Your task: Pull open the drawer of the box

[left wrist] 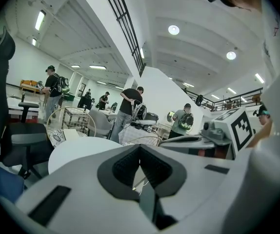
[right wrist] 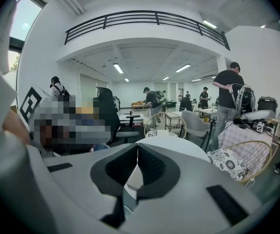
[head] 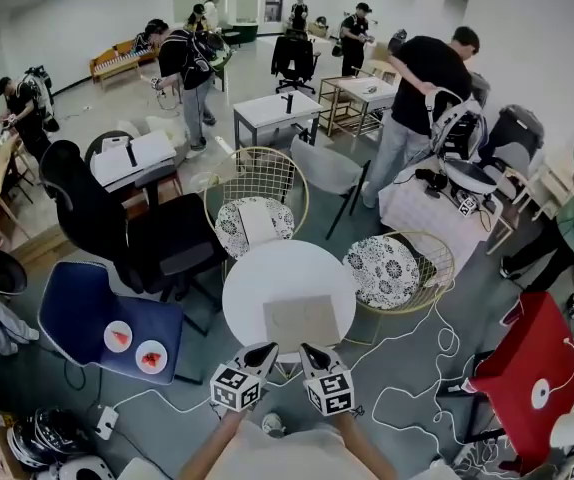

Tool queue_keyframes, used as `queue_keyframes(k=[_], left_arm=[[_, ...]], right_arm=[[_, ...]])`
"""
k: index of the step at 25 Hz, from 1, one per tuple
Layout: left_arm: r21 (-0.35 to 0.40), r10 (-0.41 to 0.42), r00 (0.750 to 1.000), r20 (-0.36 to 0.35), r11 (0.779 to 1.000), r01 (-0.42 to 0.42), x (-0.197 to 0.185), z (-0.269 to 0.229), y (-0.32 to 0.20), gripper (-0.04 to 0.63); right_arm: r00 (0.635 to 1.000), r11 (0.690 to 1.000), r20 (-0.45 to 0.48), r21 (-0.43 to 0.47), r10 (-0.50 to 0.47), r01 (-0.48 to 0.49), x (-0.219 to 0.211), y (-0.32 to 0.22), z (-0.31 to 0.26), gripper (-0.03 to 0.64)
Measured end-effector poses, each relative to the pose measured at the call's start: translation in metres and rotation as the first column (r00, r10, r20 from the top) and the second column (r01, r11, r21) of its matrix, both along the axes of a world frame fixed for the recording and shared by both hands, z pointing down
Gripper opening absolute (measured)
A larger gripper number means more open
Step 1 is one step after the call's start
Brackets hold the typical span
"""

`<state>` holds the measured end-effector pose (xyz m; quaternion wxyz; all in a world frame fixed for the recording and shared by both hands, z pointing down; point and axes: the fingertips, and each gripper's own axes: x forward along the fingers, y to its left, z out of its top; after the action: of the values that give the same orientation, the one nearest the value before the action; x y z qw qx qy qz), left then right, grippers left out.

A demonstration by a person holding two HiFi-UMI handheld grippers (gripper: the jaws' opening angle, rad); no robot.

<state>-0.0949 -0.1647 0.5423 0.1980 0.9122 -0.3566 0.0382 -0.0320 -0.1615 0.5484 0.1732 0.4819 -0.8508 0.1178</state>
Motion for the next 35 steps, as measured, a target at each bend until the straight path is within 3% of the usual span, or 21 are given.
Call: queue_keyframes(k=[13, 28, 35], left_arm=[[-0.036, -0.044, 0.999, -0.009, 0.998, 0.044, 0.01, 0.01, -0.008, 0.011], [-0.084, -0.061, 0.996, 0.064, 0.994, 0.066, 0.026, 0.033, -0.011, 0.012], [-0.171, -0.07, 0.994, 0.079, 0.982, 0.082, 0.023, 0.074, 0.019, 0.011]], right_arm=[[0.999, 0.998, 0.006, -0.024, -0.052, 0.052, 0.012, -0.005, 0.002, 0.015], [0.998, 0.996, 0.048, -0.085, -0.031, 0.035, 0.044, -0.005, 0.026, 0.015], [0.998, 0.983, 0.057, -0.183, -0.017, 0.027, 0.047, 0.027, 0.071, 0.015]])
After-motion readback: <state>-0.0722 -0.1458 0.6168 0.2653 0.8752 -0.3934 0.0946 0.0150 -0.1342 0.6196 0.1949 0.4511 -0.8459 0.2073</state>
